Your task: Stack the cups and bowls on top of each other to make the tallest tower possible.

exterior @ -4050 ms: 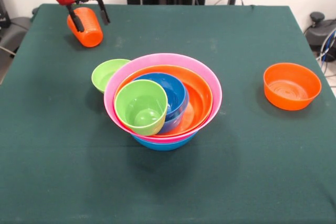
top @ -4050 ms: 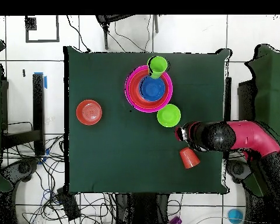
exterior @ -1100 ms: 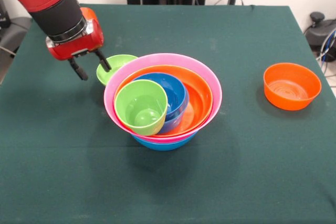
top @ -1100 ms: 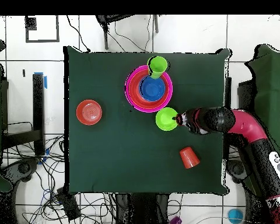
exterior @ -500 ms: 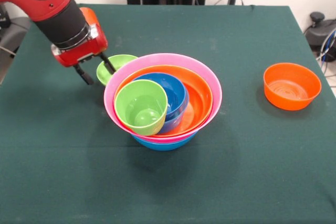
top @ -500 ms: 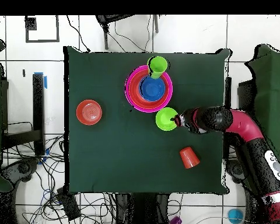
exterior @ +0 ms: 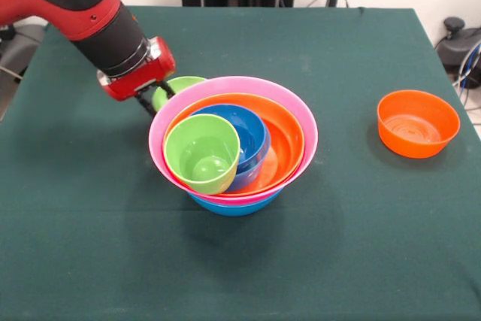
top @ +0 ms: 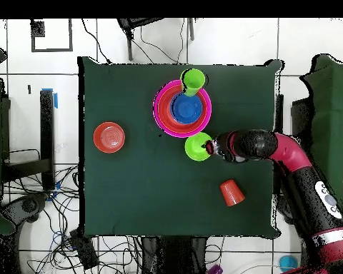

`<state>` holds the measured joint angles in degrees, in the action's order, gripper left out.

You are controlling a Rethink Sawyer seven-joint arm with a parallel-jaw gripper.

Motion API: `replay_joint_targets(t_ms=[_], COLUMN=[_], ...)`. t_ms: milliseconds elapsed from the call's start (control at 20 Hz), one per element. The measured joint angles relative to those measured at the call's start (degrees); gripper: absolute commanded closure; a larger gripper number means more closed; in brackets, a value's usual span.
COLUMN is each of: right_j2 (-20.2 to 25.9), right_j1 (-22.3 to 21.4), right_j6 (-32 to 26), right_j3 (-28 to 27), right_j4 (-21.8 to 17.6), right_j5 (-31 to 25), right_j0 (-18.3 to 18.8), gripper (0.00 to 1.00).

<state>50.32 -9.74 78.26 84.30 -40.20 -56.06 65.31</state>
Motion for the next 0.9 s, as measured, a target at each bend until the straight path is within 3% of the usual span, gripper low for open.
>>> replay_joint_targets(t_ms=[900], right_j2=[0.1], right_j1=[0.0], right_j6=[0.0], right_j3=[0.1], right_j4=[0.8], right_j5=[0.0], right_j0=[0.0], gripper=[1.0])
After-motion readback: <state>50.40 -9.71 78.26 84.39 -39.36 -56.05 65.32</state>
